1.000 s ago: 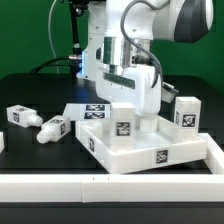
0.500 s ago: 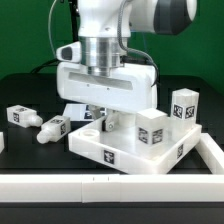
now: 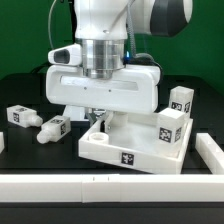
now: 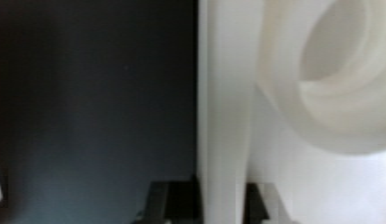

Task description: Assemble square table

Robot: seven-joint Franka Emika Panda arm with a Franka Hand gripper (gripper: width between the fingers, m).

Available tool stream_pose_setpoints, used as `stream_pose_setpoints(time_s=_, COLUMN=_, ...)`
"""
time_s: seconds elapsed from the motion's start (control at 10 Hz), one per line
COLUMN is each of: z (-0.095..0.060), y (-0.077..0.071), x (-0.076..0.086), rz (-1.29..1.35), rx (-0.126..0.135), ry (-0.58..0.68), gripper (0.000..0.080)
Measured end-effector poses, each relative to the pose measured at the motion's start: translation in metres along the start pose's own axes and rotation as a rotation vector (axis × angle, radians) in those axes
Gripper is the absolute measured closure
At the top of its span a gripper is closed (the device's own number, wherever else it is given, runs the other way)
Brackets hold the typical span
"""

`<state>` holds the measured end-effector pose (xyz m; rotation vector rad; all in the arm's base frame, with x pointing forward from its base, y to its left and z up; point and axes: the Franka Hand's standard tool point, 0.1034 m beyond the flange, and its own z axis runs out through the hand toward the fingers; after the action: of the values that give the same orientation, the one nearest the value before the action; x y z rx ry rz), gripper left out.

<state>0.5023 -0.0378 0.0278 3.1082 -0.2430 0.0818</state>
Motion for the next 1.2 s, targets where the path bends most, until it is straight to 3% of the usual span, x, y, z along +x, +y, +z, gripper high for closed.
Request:
stream_pose_setpoints(time_s=0.1, z=-0.004, y=0.007, x=0.011, rz=-0.194, rx=0.001, ry=0.016, gripper=0.0747)
stream_pose_setpoints(time_s=0.3, z=0.0, y=0.012, x=0.01, rz=-0.351, rx=0.001, ry=0.017, gripper=0.0747)
stream_pose_setpoints(time_s=0.5, z=-0.001, y=0.015, x=0.013, rz=-0.539, rx=-0.018, ry=0.009, gripper=0.0747)
stream_pose_setpoints(time_s=0.6, z=-0.007, y=0.014, x=0.027, rz=-0.711, rx=-0.027, ry=0.017, gripper=0.0747)
stream_pose_setpoints(time_s=0.8, z=-0.019, y=0.01, x=0.055, rz=-1.014, rx=-0.011, ry=0.023, gripper=0.0747)
stream_pose_setpoints(time_s=0.9, z=-0.02, y=0.003, x=0.059, rz=-1.181, rx=-0.036, ry=0.016, gripper=0.0747)
stream_pose_setpoints(time_s=1.1, z=-0.018, y=0.009, x=0.057, rz=-1.255, rx=-0.044, ry=0.002, gripper=0.0747)
stream_pose_setpoints(time_s=1.2, z=-0.02, y=0.004, x=0.06, rz=-1.351, rx=-0.055, ry=-0.008, gripper=0.0747)
